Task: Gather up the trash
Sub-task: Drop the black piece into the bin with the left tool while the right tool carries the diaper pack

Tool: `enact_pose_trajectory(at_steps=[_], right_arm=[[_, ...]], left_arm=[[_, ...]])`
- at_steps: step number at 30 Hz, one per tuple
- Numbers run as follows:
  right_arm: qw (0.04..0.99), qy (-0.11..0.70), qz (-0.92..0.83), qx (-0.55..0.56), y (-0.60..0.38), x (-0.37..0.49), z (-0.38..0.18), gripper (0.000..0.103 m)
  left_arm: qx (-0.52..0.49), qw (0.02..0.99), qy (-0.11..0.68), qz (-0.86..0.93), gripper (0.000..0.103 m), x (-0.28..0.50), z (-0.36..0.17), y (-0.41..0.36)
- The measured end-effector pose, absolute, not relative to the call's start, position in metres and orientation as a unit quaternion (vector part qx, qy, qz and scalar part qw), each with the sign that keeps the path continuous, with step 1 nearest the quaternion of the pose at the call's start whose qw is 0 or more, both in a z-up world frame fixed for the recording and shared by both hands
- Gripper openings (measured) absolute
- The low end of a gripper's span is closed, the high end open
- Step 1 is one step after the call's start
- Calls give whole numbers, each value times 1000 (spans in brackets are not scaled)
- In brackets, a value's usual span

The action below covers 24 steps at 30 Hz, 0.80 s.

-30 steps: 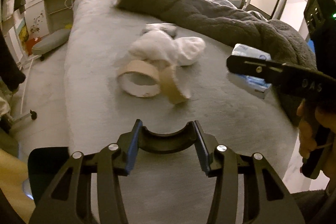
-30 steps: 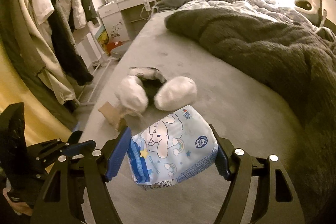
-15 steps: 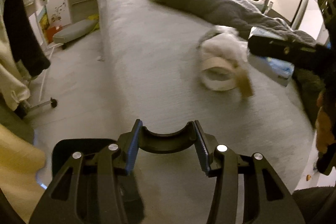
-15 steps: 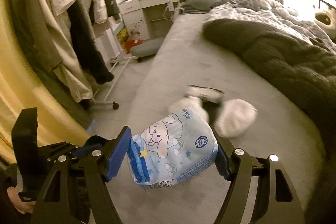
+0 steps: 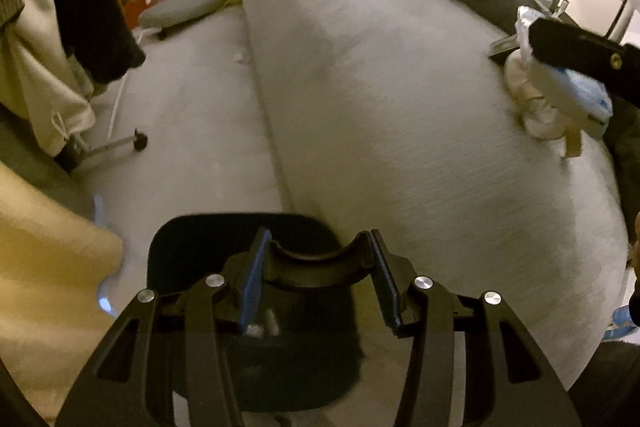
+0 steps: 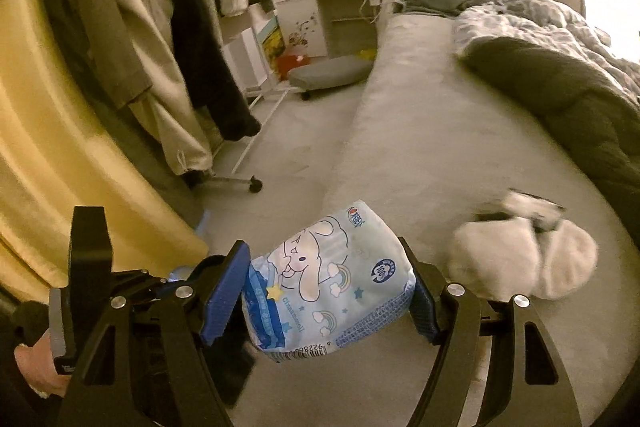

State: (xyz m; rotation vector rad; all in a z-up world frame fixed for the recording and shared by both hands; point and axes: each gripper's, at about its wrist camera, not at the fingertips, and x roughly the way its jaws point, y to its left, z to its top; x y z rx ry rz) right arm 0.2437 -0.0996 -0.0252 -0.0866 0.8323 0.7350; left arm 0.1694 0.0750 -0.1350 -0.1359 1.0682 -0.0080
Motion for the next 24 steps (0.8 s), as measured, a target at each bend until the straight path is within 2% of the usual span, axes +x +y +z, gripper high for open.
enact_pose_trajectory(at_steps=[24], right_arm=[[793,463,389,-74,2,241,-61,73]], left_arm=[[-77,782,619,7,54,140,-187,140]])
